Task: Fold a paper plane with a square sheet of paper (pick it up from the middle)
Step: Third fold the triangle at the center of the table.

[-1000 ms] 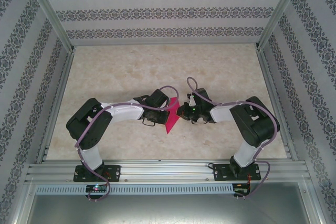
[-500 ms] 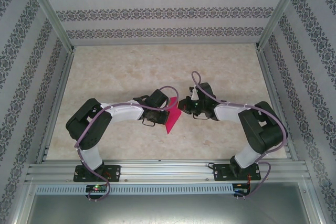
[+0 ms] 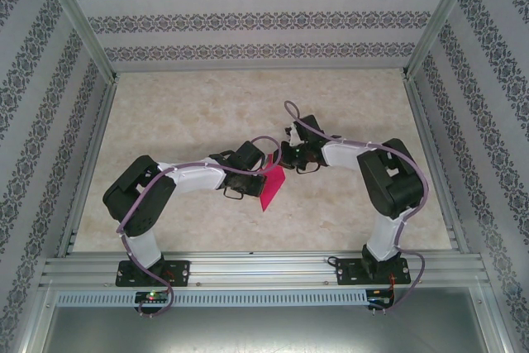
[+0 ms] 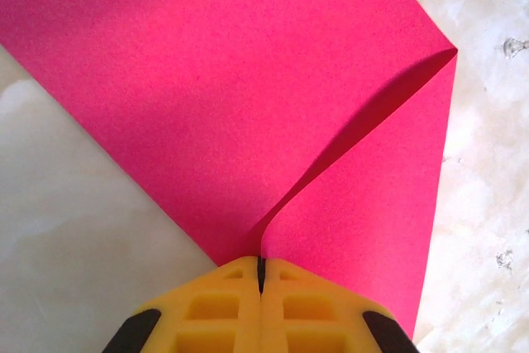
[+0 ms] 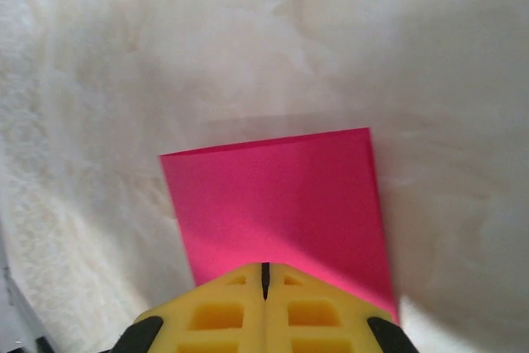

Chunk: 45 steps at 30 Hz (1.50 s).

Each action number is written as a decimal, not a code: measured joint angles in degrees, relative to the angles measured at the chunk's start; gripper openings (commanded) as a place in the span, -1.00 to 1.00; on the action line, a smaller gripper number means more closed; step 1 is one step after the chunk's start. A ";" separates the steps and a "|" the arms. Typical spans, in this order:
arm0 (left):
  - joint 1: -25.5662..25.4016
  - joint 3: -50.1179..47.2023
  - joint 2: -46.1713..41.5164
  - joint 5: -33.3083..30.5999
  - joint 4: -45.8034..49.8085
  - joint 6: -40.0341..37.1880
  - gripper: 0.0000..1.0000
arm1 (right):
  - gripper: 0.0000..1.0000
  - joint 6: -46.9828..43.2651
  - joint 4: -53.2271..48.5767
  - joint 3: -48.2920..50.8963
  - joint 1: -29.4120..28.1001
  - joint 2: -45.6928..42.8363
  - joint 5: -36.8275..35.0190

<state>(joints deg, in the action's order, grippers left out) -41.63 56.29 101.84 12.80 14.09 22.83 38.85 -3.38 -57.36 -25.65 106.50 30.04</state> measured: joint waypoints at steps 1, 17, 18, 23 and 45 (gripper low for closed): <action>0.00 0.11 0.00 -0.04 0.20 -0.13 -1.00 | -1.00 -0.72 -0.85 -0.24 0.00 0.81 -0.17; -0.02 1.22 -1.03 -3.04 4.39 -1.03 -1.00 | -1.00 -4.61 -3.69 -1.09 -0.52 2.12 -0.66; -0.02 1.22 -1.49 -3.02 4.46 -1.03 -1.00 | -1.00 -4.61 -3.69 -1.09 -0.61 2.12 -0.70; -0.02 1.88 -2.16 -2.97 5.14 -1.27 -1.00 | -1.00 -4.61 -3.67 -1.09 -0.76 2.12 -0.87; 0.00 2.58 0.68 -2.73 5.64 -1.88 -1.00 | -0.93 -3.17 -5.18 0.79 -0.76 -3.37 -1.70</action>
<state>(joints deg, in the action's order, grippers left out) -41.63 58.87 102.52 10.07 19.73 20.95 35.68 -8.56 -56.58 -26.41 103.13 28.34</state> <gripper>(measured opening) 0.058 0.051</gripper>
